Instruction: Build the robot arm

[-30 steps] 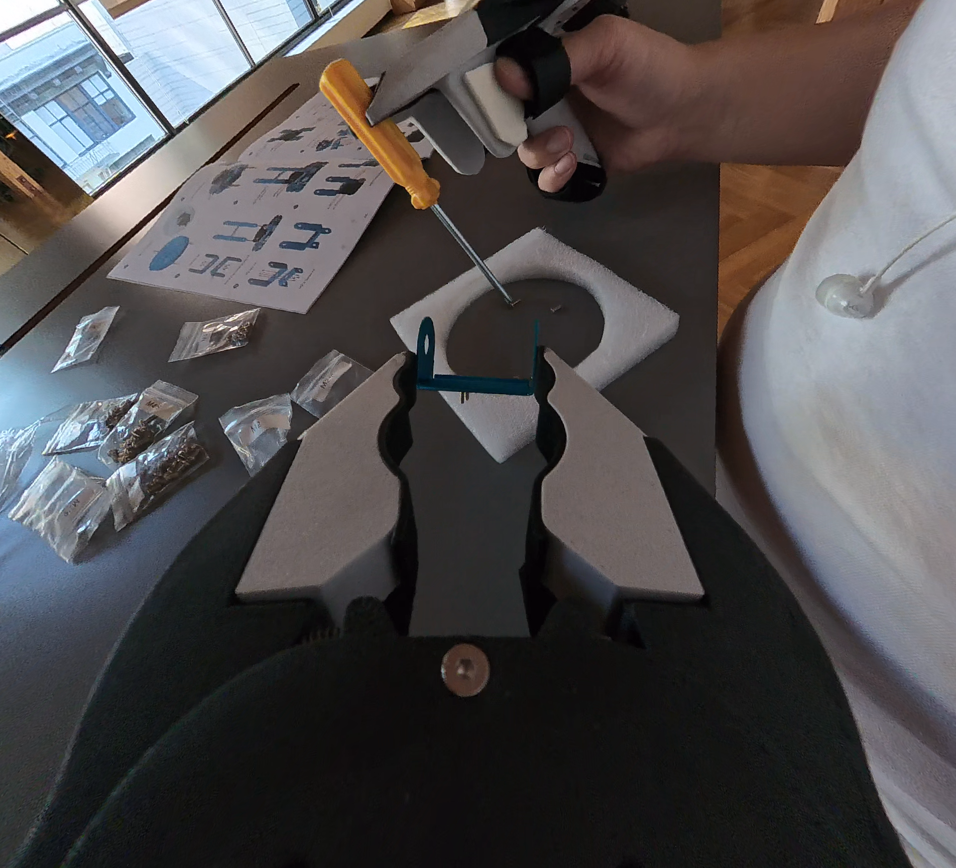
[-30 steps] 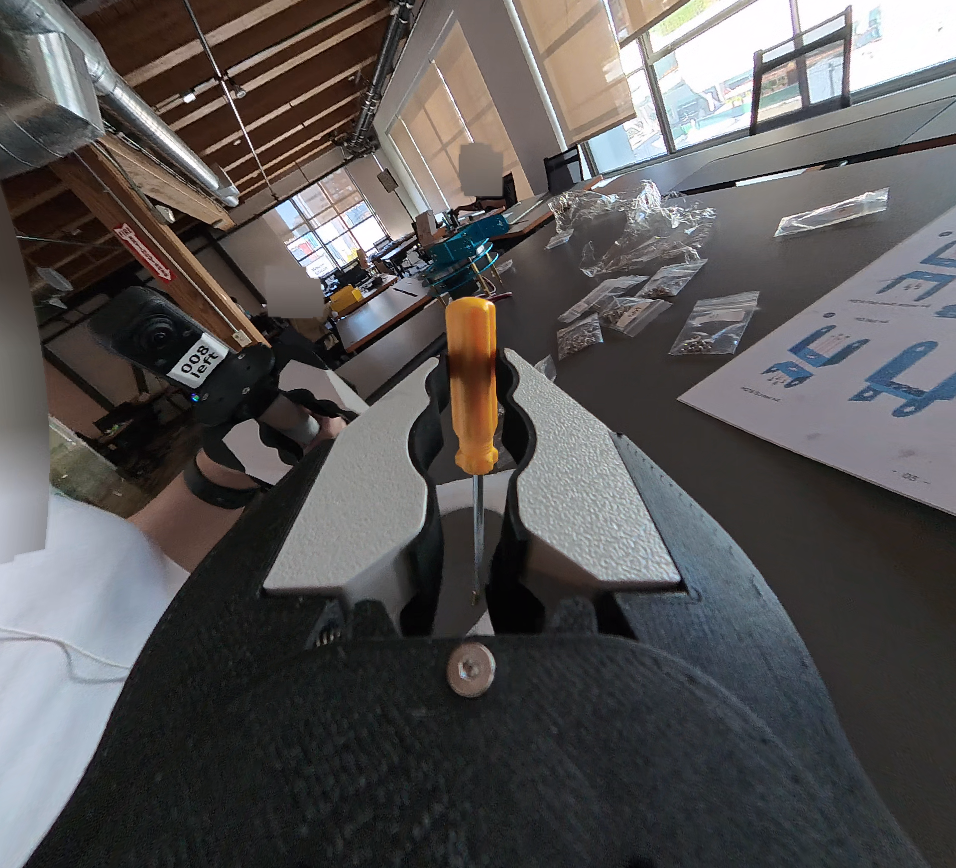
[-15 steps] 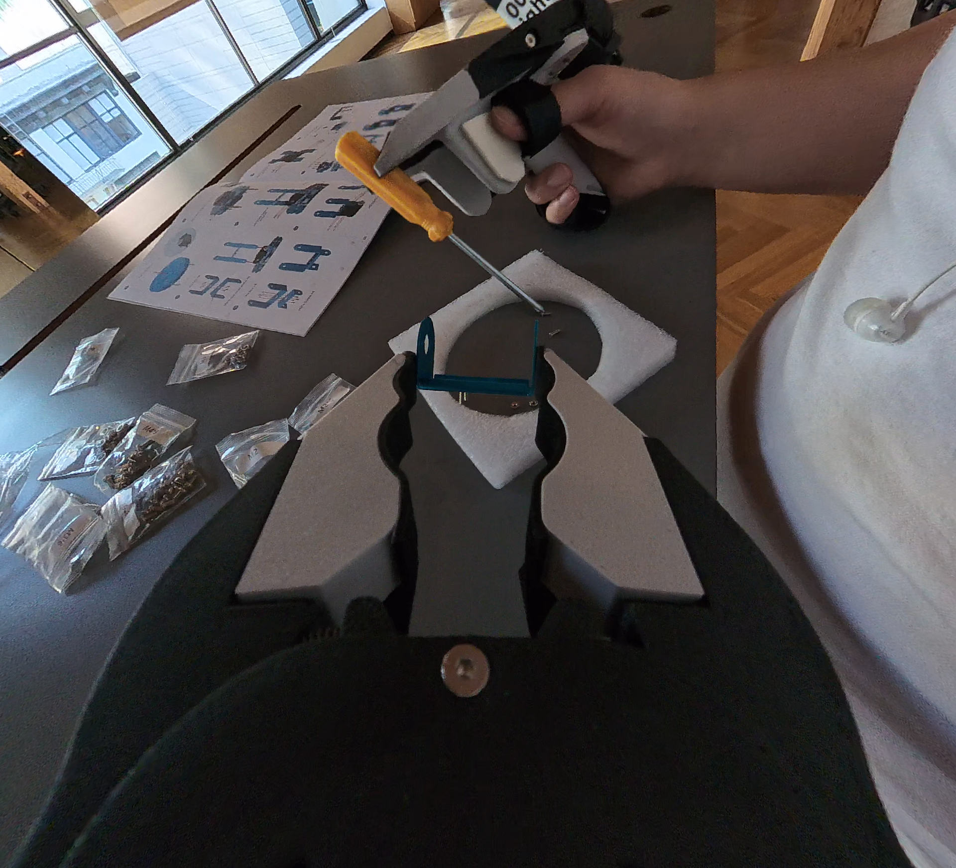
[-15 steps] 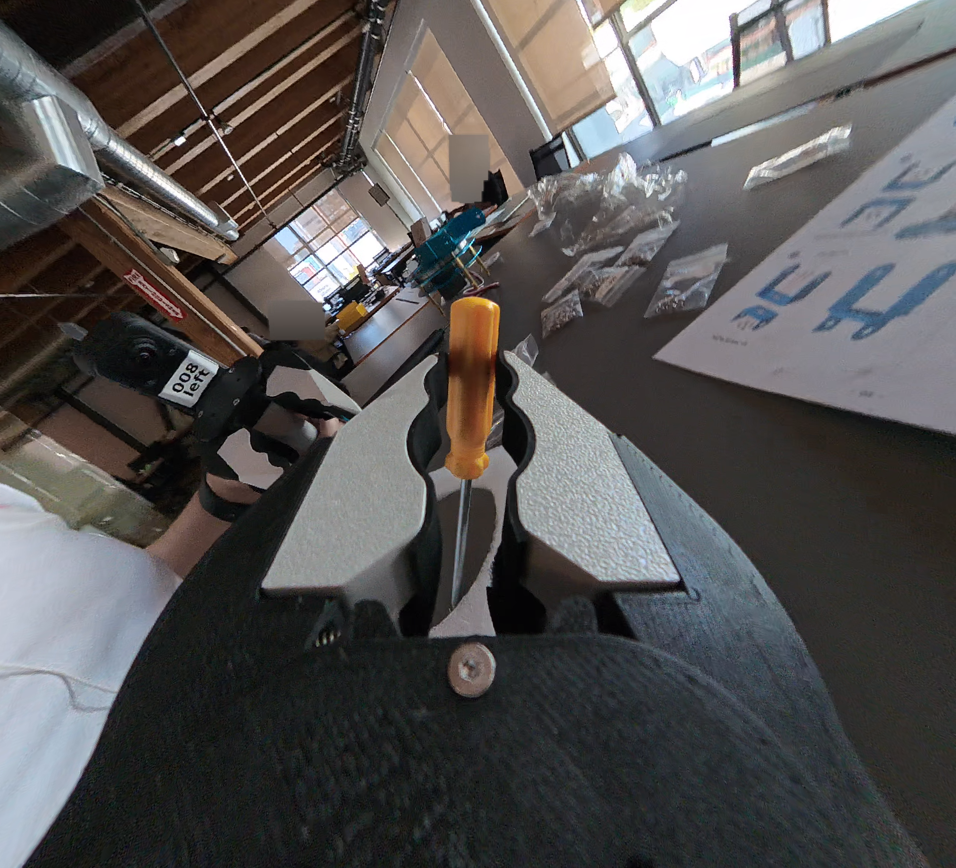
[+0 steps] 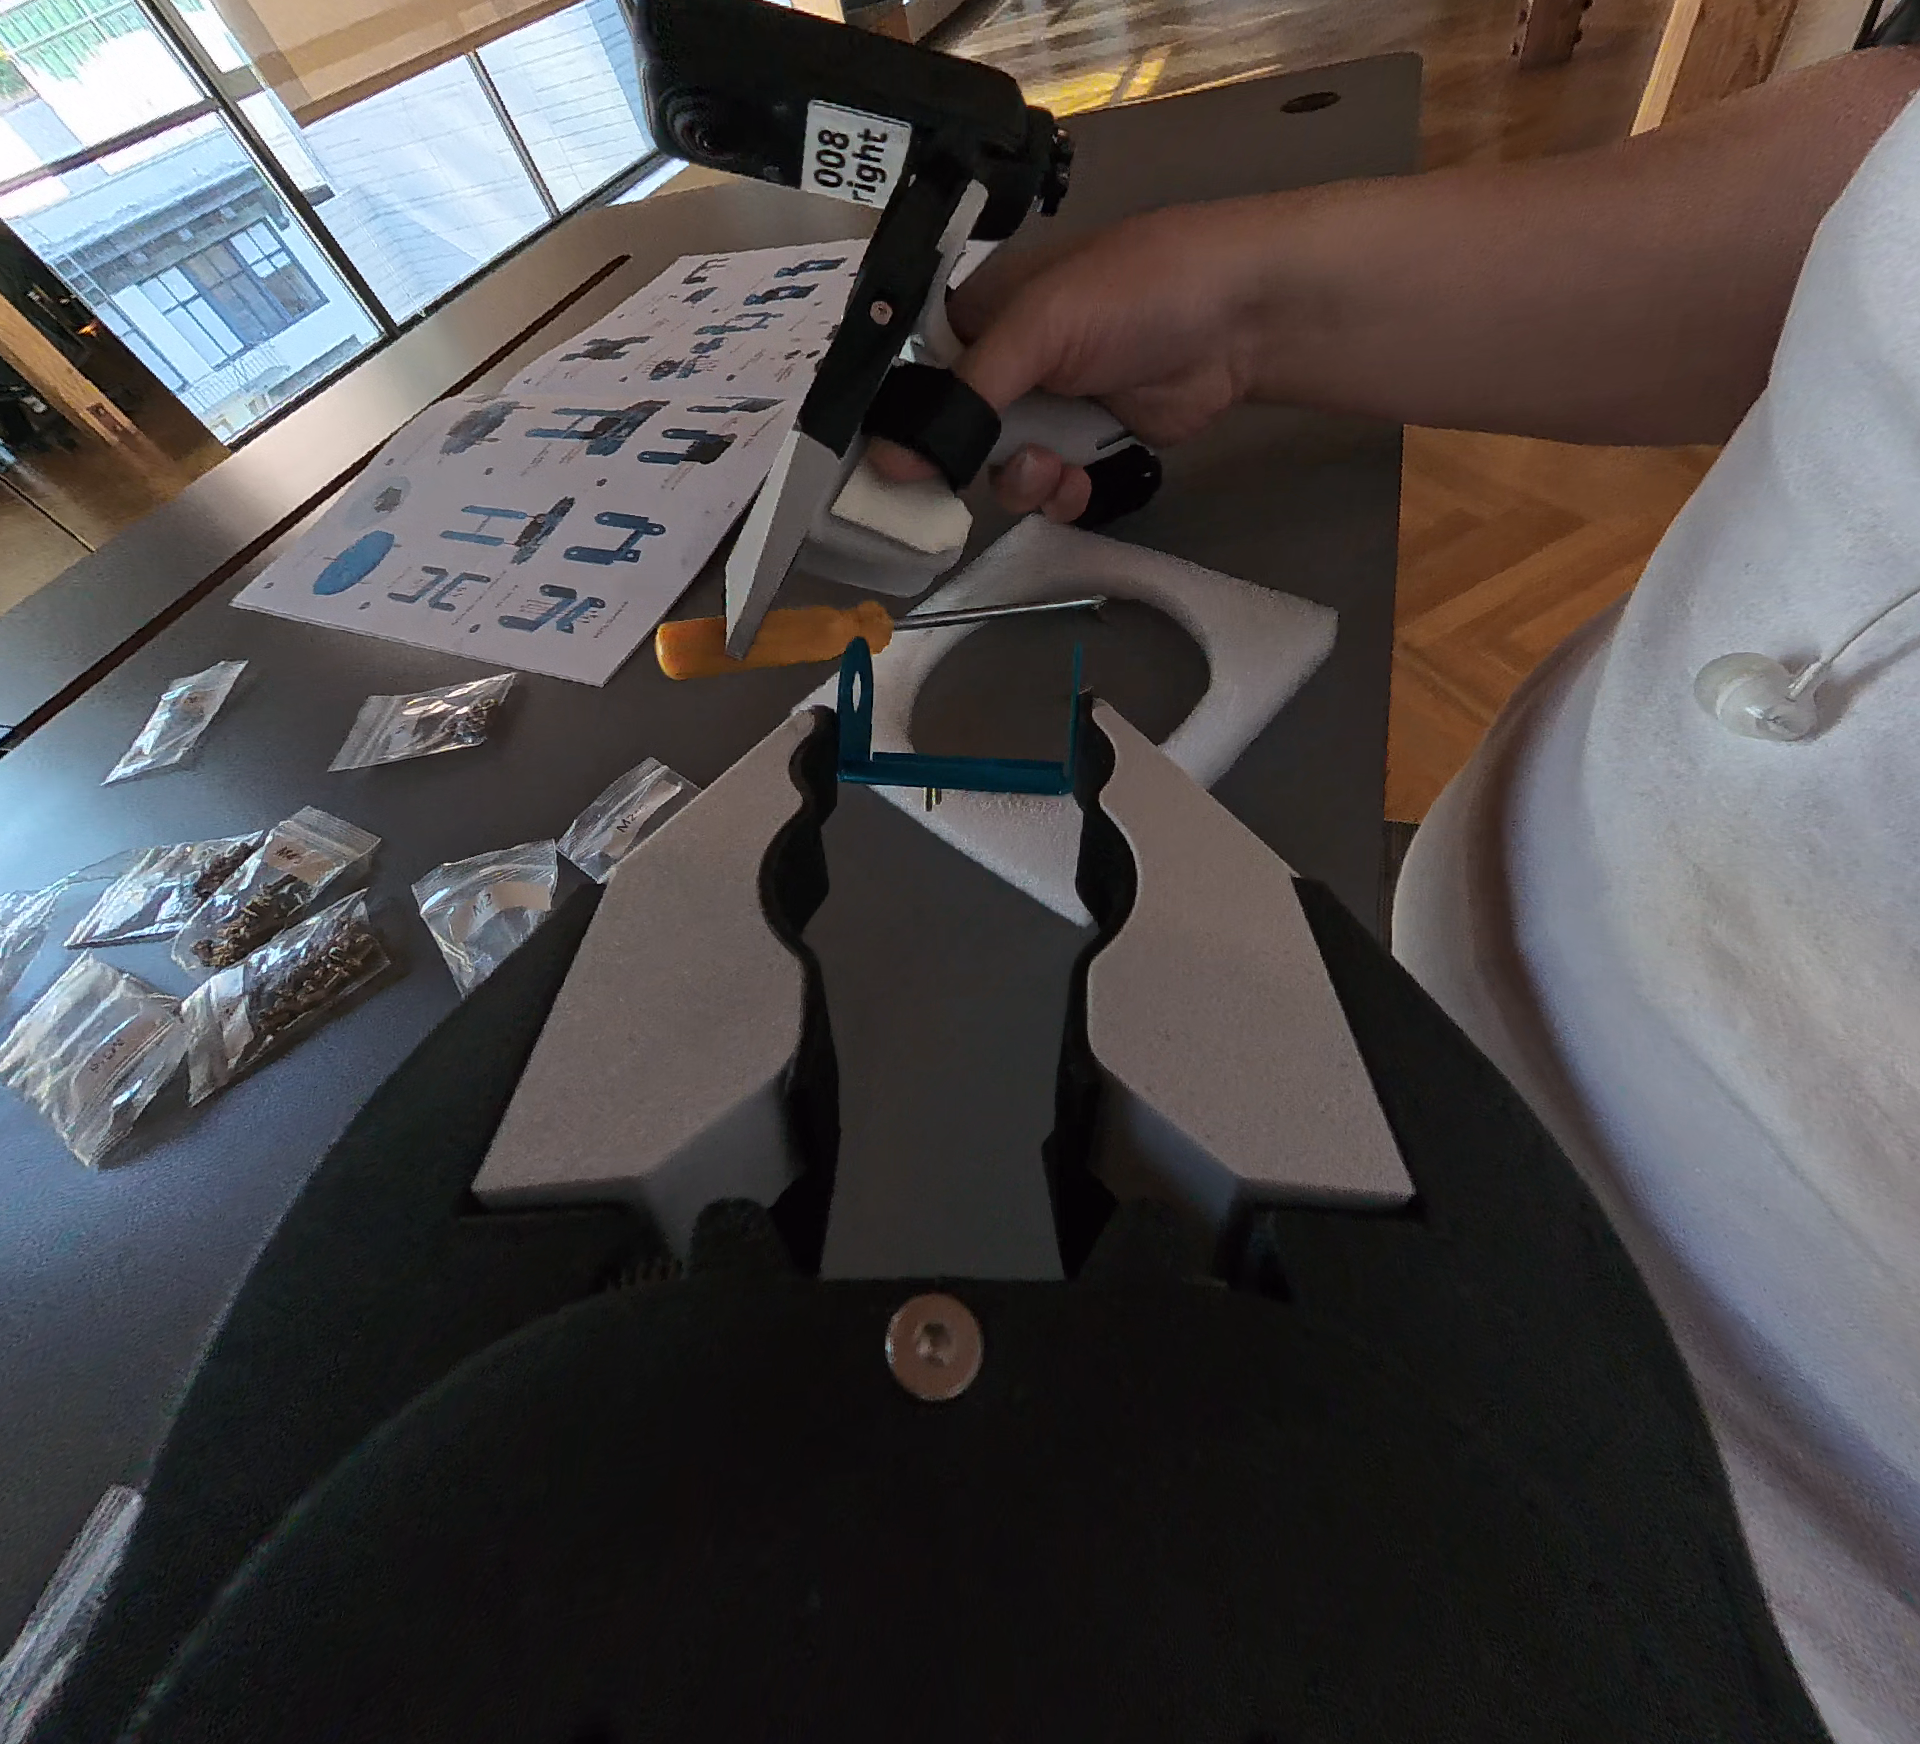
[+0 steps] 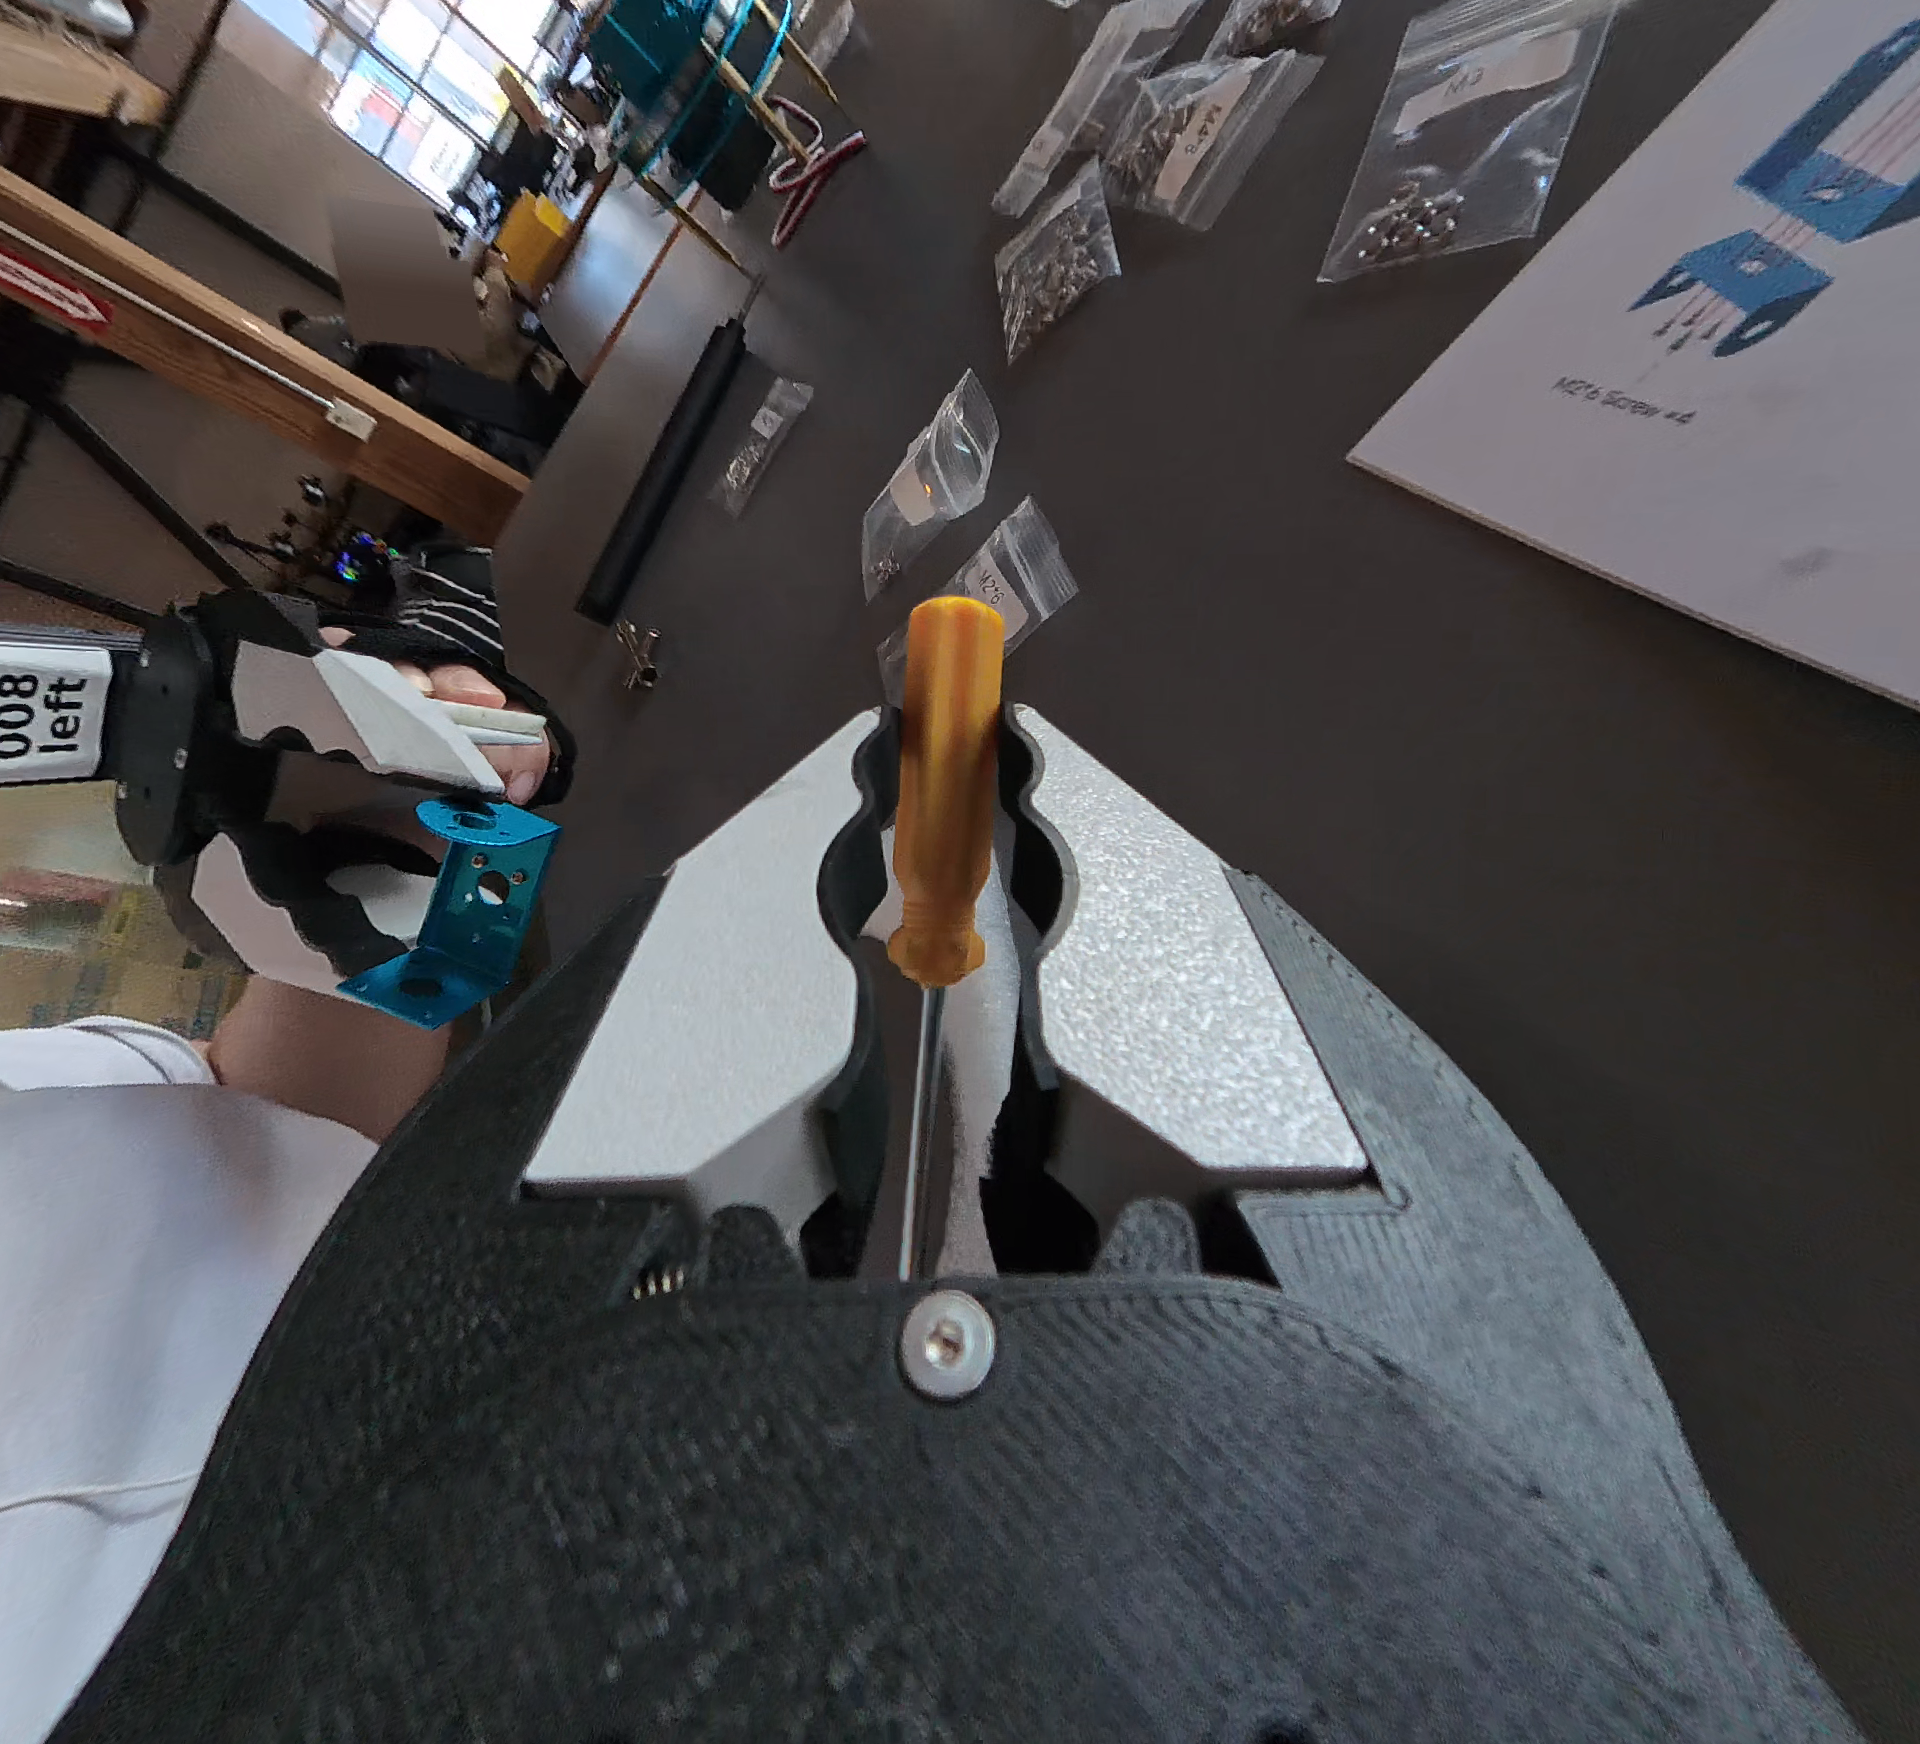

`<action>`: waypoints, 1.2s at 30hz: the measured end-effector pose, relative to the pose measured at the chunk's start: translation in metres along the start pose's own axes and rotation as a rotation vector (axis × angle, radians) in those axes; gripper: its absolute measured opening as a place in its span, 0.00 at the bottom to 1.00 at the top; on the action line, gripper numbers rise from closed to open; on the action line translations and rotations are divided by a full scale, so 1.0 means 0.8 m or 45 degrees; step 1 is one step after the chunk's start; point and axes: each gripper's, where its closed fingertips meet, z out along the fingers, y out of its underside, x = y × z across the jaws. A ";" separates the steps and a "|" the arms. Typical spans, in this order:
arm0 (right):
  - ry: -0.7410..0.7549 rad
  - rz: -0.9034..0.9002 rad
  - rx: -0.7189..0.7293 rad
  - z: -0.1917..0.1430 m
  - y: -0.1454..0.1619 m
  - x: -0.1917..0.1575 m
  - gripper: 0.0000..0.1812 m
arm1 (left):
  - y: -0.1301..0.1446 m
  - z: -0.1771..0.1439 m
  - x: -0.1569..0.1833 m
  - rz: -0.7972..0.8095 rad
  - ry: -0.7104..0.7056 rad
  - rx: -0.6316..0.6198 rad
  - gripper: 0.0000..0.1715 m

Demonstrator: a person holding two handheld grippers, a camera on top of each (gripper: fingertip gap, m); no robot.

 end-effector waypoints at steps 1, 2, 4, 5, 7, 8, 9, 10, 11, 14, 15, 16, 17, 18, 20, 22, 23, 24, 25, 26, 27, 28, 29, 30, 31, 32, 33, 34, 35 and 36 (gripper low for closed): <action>0.011 -0.004 -0.015 0.003 0.000 0.000 0.10 | 0.000 0.000 0.000 -0.003 -0.001 0.004 0.26; 0.022 -0.003 -0.029 0.005 0.001 0.000 0.10 | 0.000 0.000 0.001 -0.005 -0.002 0.007 0.26; 0.021 0.011 -0.035 0.008 -0.001 -0.002 0.10 | 0.000 0.000 0.001 -0.001 -0.006 0.008 0.26; 0.021 0.025 -0.028 0.010 -0.002 -0.003 0.10 | 0.000 0.000 0.001 0.001 -0.007 0.009 0.26; 0.002 0.055 -0.025 0.012 -0.003 -0.007 0.10 | -0.001 0.000 0.002 -0.001 -0.006 0.014 0.26; -0.017 0.069 -0.018 0.012 -0.005 -0.011 0.09 | -0.001 -0.001 0.002 -0.001 -0.006 0.015 0.26; -0.038 0.077 -0.007 0.012 -0.006 -0.016 0.09 | 0.000 -0.001 0.001 -0.002 -0.005 0.014 0.26; -0.053 0.082 0.005 0.012 -0.009 -0.019 0.09 | 0.001 -0.001 0.001 -0.003 -0.004 0.010 0.26; -0.061 0.083 0.018 0.011 -0.011 -0.022 0.09 | 0.002 -0.001 0.001 -0.003 -0.003 0.005 0.26; -0.048 0.062 0.038 0.013 -0.014 -0.024 0.09 | 0.004 0.000 0.001 -0.006 0.003 0.000 0.26; -0.046 0.060 0.035 0.014 -0.014 -0.024 0.09 | 0.004 0.001 0.001 -0.006 0.005 -0.002 0.26; -0.050 0.062 0.034 0.016 -0.014 -0.024 0.09 | 0.005 0.002 0.001 -0.005 0.007 -0.005 0.26; -0.052 0.066 0.029 0.017 -0.013 -0.024 0.09 | 0.005 0.002 0.001 -0.002 0.007 -0.010 0.26; -0.047 0.065 0.017 0.020 -0.012 -0.023 0.09 | 0.006 0.003 0.001 0.002 0.007 -0.016 0.26; -0.017 0.042 -0.051 0.025 -0.004 -0.019 0.09 | 0.007 0.004 0.001 0.003 0.010 -0.019 0.26; 0.009 -0.001 -0.116 0.030 0.003 -0.018 0.09 | 0.006 0.004 0.002 0.000 0.010 -0.012 0.26; 0.020 -0.024 -0.136 0.032 0.005 -0.019 0.09 | 0.005 0.003 0.001 -0.002 0.008 -0.006 0.26; 0.041 -0.053 -0.154 0.033 0.005 -0.018 0.09 | 0.005 0.002 0.001 -0.006 0.008 -0.002 0.26; 0.068 -0.083 -0.168 0.035 0.005 -0.018 0.09 | 0.004 0.002 0.000 -0.010 0.007 0.001 0.26; 0.082 -0.118 -0.177 0.036 0.005 -0.020 0.10 | 0.004 0.001 0.000 -0.012 0.004 0.002 0.26; 0.100 -0.150 -0.186 0.037 0.005 -0.021 0.10 | 0.004 0.001 -0.001 -0.013 0.002 0.003 0.26; 0.125 -0.186 -0.193 0.037 0.004 -0.021 0.10 | 0.004 0.000 -0.001 -0.013 0.000 0.003 0.26; 0.140 -0.224 -0.195 0.038 0.003 -0.022 0.10 | 0.004 -0.001 -0.001 -0.012 -0.001 0.005 0.26; 0.150 -0.253 -0.188 0.038 0.001 -0.025 0.10 | 0.003 -0.001 -0.001 -0.012 -0.002 0.007 0.26; 0.155 -0.271 -0.178 0.039 -0.002 -0.027 0.10 | 0.002 -0.002 -0.001 -0.012 -0.003 0.010 0.26; 0.152 -0.281 -0.169 0.039 -0.003 -0.031 0.10 | 0.002 -0.002 -0.001 -0.012 -0.005 0.012 0.26; 0.147 -0.289 -0.157 0.038 -0.006 -0.034 0.10 | 0.001 -0.003 -0.001 -0.011 -0.005 0.014 0.26; 0.150 -0.297 -0.151 0.038 -0.007 -0.035 0.10 | 0.001 -0.003 -0.001 -0.010 -0.006 0.016 0.26; 0.149 -0.308 -0.151 0.037 -0.007 -0.037 0.10 | 0.001 -0.003 -0.001 -0.010 -0.007 0.017 0.26; 0.144 -0.318 -0.152 0.037 -0.006 -0.039 0.10 | 0.000 -0.004 0.000 -0.010 -0.007 0.019 0.26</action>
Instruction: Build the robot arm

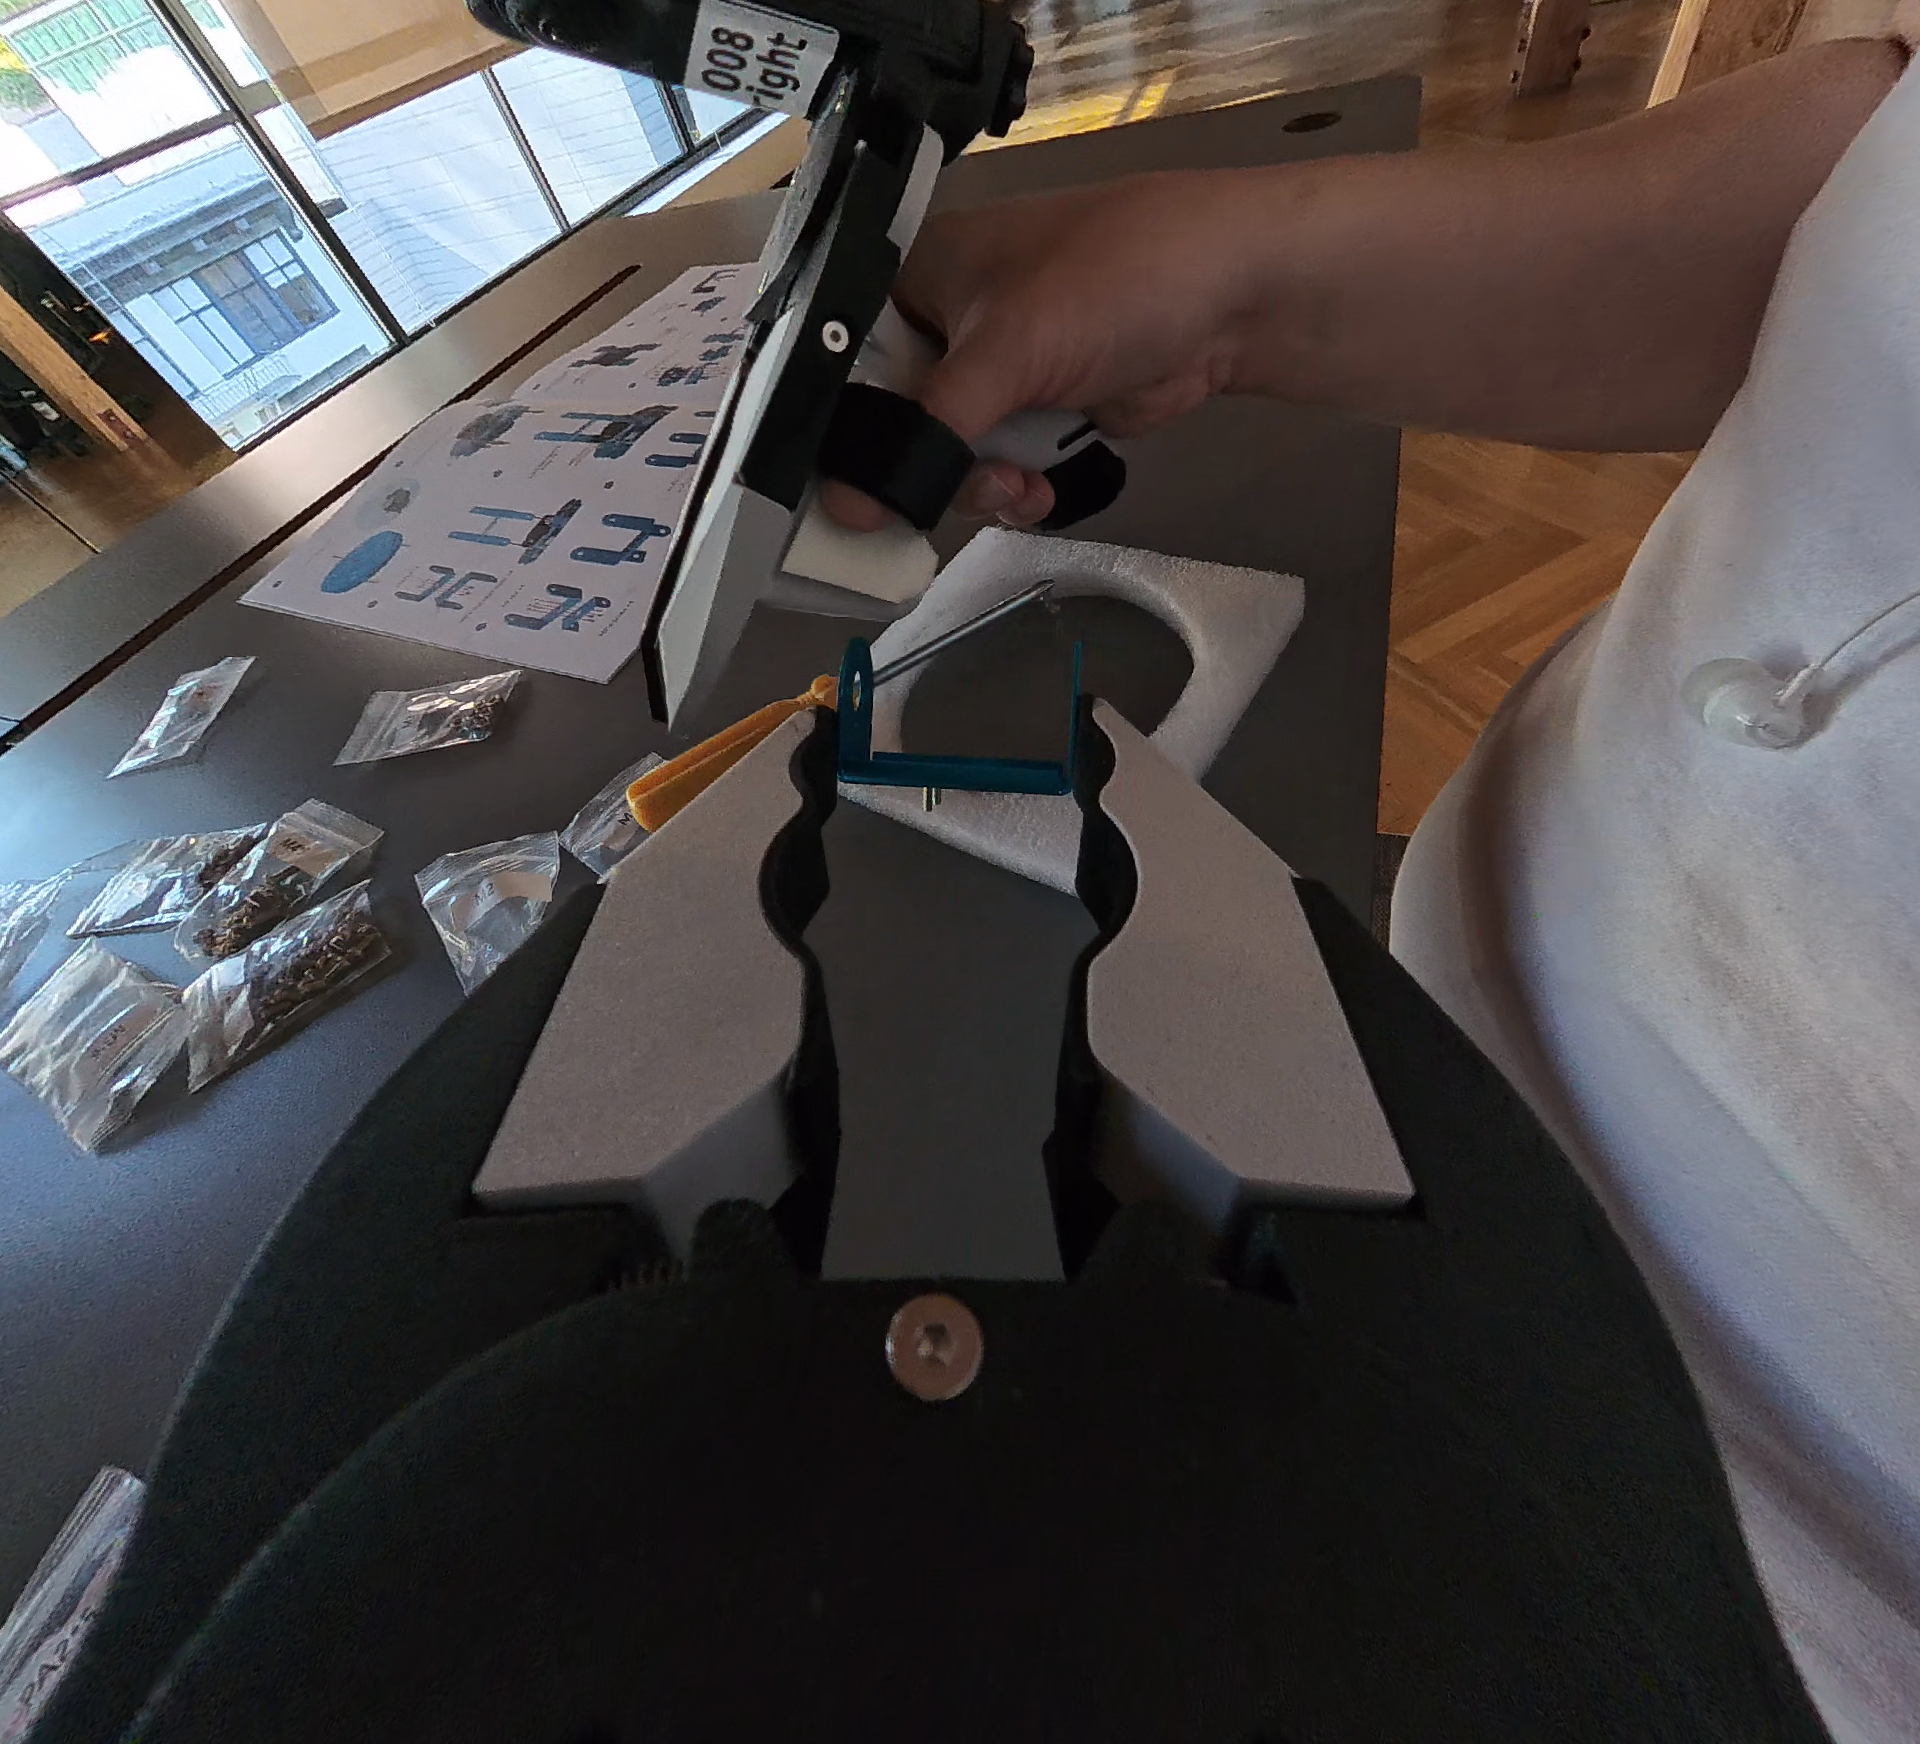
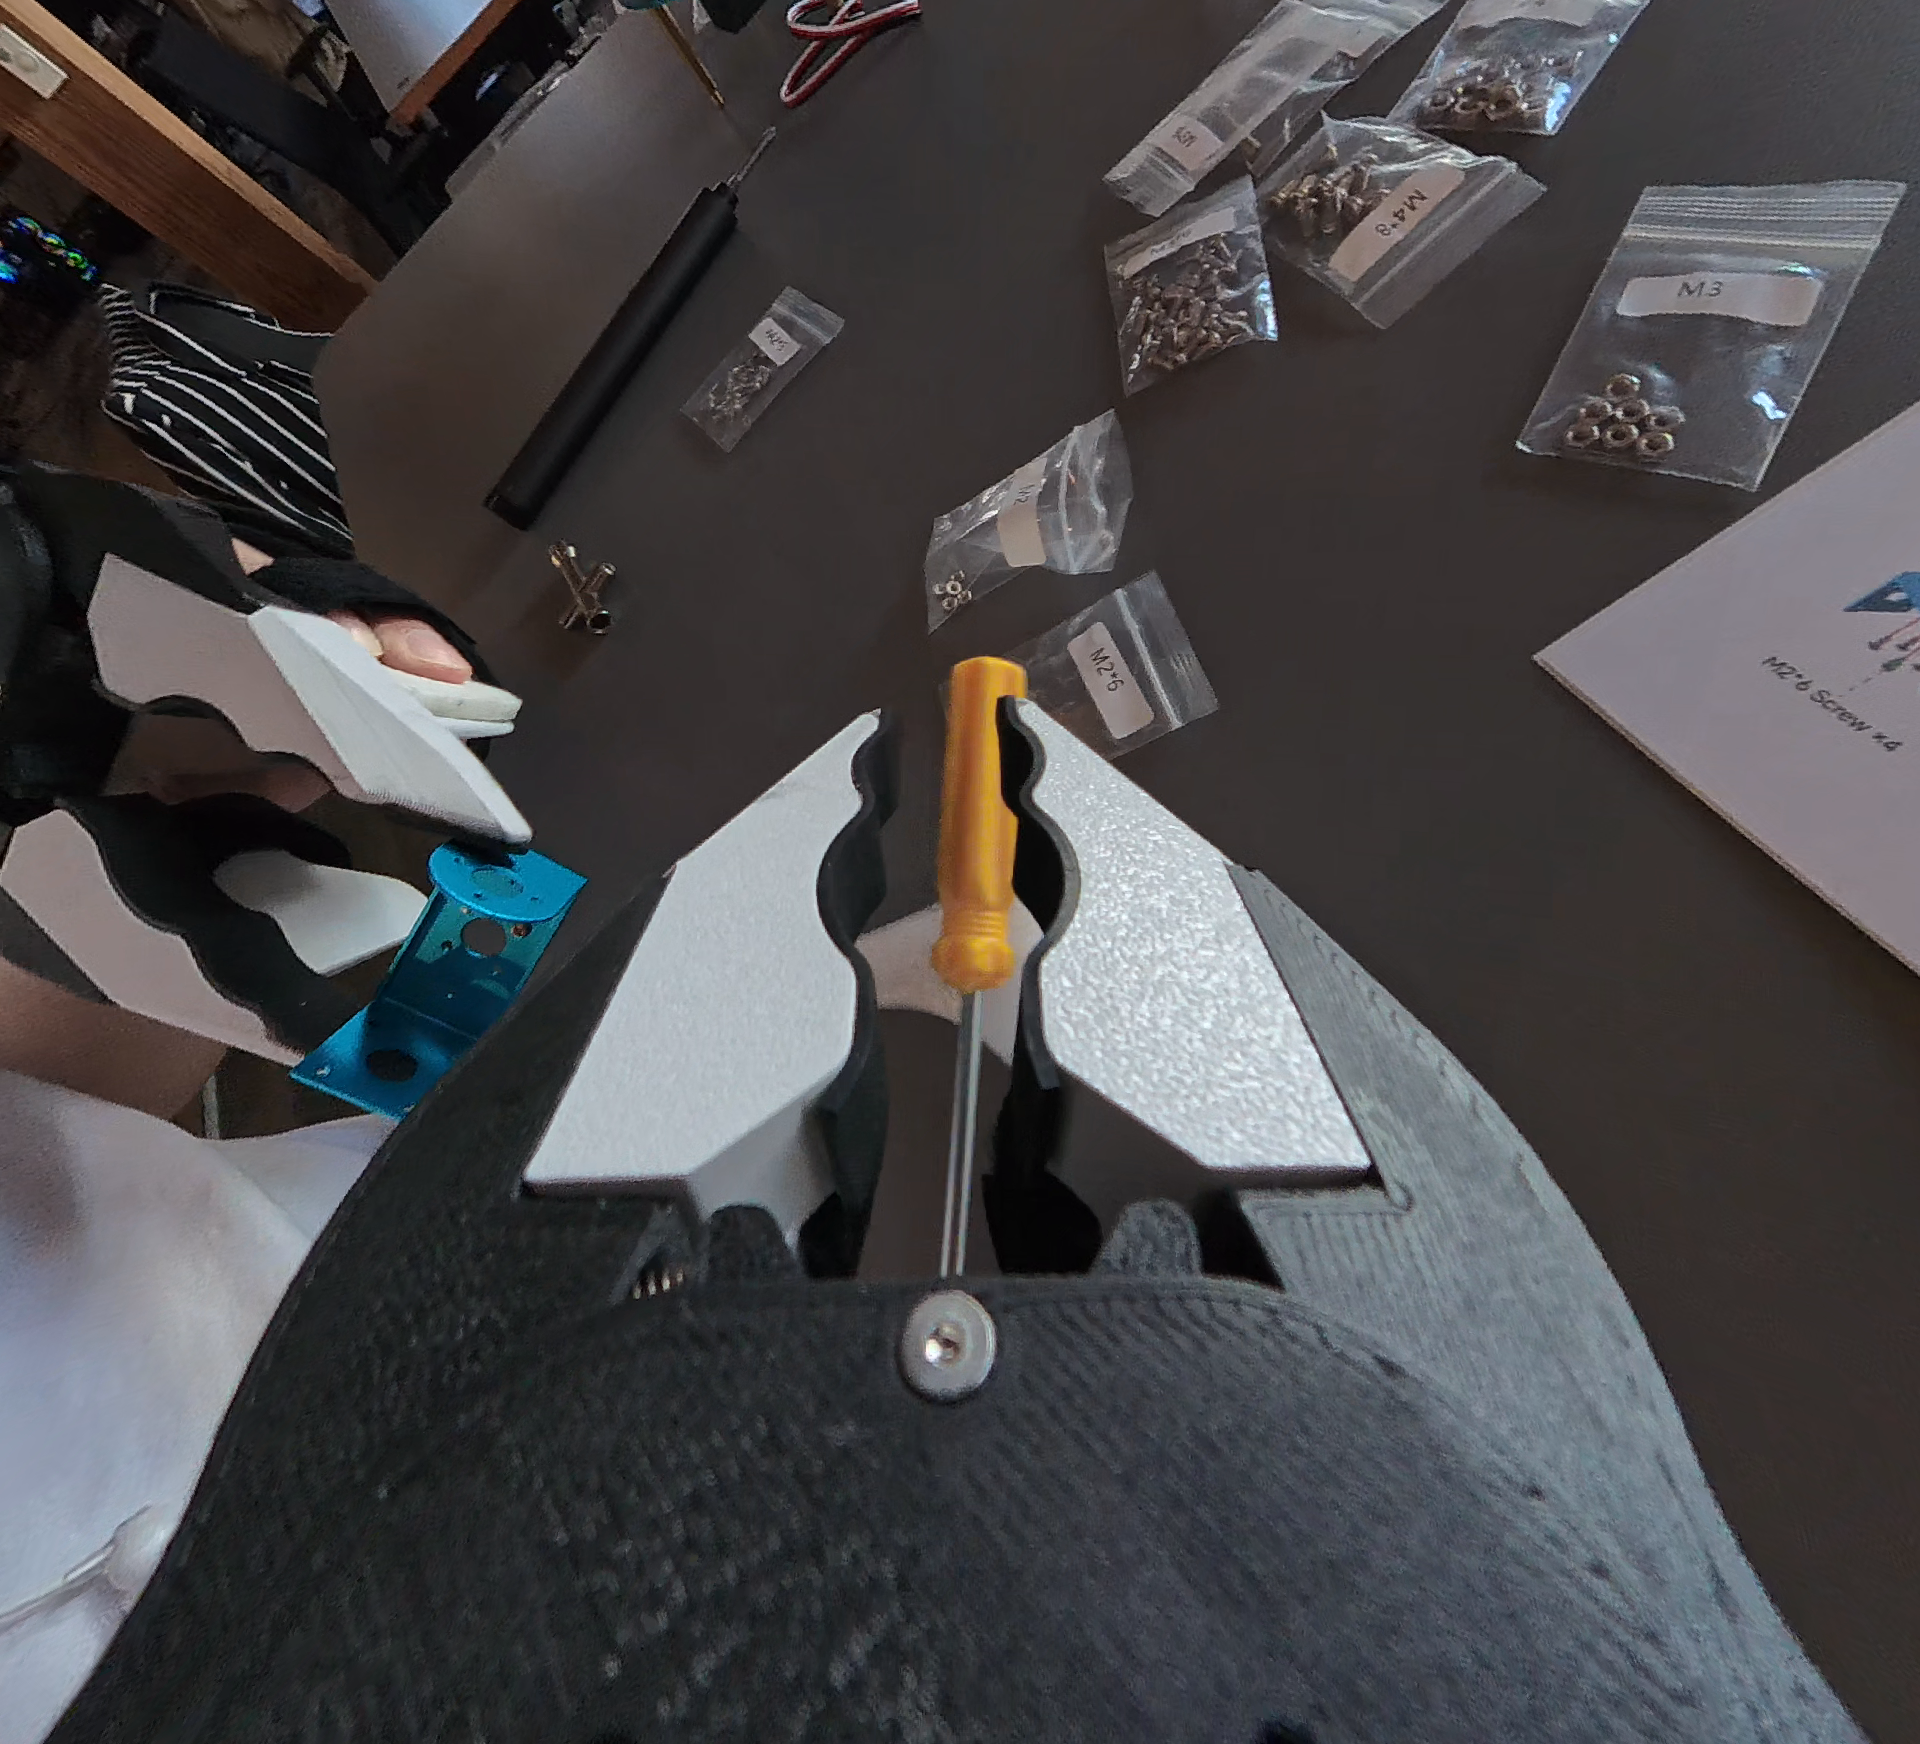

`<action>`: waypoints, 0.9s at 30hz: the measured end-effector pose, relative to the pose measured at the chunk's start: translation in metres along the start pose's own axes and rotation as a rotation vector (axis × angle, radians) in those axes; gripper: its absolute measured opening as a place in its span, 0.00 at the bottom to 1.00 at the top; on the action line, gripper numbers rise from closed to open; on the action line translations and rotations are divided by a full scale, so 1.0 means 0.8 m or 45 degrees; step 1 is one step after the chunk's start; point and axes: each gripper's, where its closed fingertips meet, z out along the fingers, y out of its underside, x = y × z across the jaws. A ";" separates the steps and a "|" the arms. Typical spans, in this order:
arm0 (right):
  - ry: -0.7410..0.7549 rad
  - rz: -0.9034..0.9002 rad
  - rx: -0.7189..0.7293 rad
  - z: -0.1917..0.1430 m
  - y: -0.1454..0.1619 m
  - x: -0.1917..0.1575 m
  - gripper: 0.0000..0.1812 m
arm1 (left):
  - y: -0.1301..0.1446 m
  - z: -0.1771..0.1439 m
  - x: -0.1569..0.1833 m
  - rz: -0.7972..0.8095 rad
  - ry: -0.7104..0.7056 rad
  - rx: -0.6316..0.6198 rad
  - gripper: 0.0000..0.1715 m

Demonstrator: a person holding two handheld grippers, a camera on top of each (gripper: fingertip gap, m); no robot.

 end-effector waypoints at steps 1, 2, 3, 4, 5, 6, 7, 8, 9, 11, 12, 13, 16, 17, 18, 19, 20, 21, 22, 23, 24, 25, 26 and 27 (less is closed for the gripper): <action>-0.001 -0.007 0.001 -0.001 0.001 -0.001 0.10 | 0.000 0.000 0.000 0.001 -0.001 0.001 0.26; 0.000 -0.018 0.003 -0.002 0.002 -0.003 0.11 | 0.000 -0.001 0.000 0.002 -0.004 0.002 0.26; -0.007 -0.031 0.011 -0.004 0.002 -0.005 0.11 | 0.000 -0.001 0.000 0.002 -0.005 0.004 0.26; -0.006 -0.036 0.021 -0.007 0.003 -0.005 0.11 | -0.001 -0.002 0.000 -0.001 -0.007 0.007 0.26; -0.001 -0.035 0.033 -0.010 0.003 -0.004 0.11 | -0.001 -0.002 0.000 -0.003 -0.008 0.010 0.26; -0.003 -0.031 0.053 -0.013 0.002 -0.004 0.11 | -0.001 -0.002 -0.001 -0.007 -0.008 0.013 0.26; -0.007 -0.023 0.075 -0.017 0.000 -0.003 0.11 | -0.001 -0.002 -0.001 -0.009 -0.007 0.015 0.26; -0.014 -0.011 0.092 -0.021 -0.001 -0.003 0.11 | 0.000 -0.002 -0.001 -0.009 -0.008 0.014 0.26; -0.026 -0.004 0.110 -0.026 -0.003 -0.003 0.11 | 0.000 -0.002 -0.001 -0.008 -0.010 0.013 0.26; -0.032 0.003 0.161 -0.038 -0.010 -0.003 0.11 | 0.000 -0.002 -0.001 -0.010 -0.009 0.013 0.26; -0.029 0.003 0.179 -0.045 -0.012 -0.002 0.10 | 0.000 -0.002 -0.001 -0.009 -0.010 0.013 0.26; -0.032 -0.003 0.193 -0.053 -0.015 -0.001 0.10 | 0.000 -0.002 -0.002 -0.006 -0.011 0.011 0.26; -0.027 -0.054 0.152 -0.073 -0.007 0.001 0.10 | -0.001 -0.004 -0.004 -0.003 -0.021 0.013 0.26; -0.016 -0.087 0.119 -0.078 0.000 0.003 0.11 | -0.002 -0.005 -0.005 -0.004 -0.026 0.015 0.26; 0.004 -0.127 0.090 -0.084 0.008 0.005 0.11 | -0.002 -0.006 -0.006 -0.003 -0.033 0.017 0.26; 0.044 -0.165 0.069 -0.090 0.016 0.010 0.10 | -0.002 -0.008 -0.007 -0.003 -0.040 0.019 0.26; 0.087 -0.203 0.057 -0.096 0.024 0.015 0.11 | -0.002 -0.009 -0.008 -0.005 -0.047 0.021 0.26; 0.125 -0.231 0.050 -0.102 0.032 0.020 0.11 | -0.002 -0.011 -0.010 -0.007 -0.054 0.023 0.26; 0.154 -0.240 0.049 -0.108 0.039 0.024 0.11 | -0.002 -0.013 -0.011 -0.009 -0.063 0.027 0.26; 0.157 -0.239 0.056 -0.114 0.046 0.025 0.11 | -0.002 -0.014 -0.013 -0.013 -0.070 0.031 0.26; 0.144 -0.228 0.072 -0.118 0.052 0.024 0.11 | -0.001 -0.016 -0.015 -0.020 -0.074 0.035 0.26; 0.128 -0.208 0.096 -0.123 0.057 0.023 0.11 | -0.001 -0.017 -0.016 -0.027 -0.080 0.038 0.26; 0.111 -0.184 0.117 -0.127 0.061 0.022 0.11 | 0.000 -0.018 -0.018 -0.031 -0.085 0.042 0.26; 0.100 -0.161 0.130 -0.132 0.067 0.022 0.11 | 0.000 -0.019 -0.019 -0.034 -0.090 0.044 0.26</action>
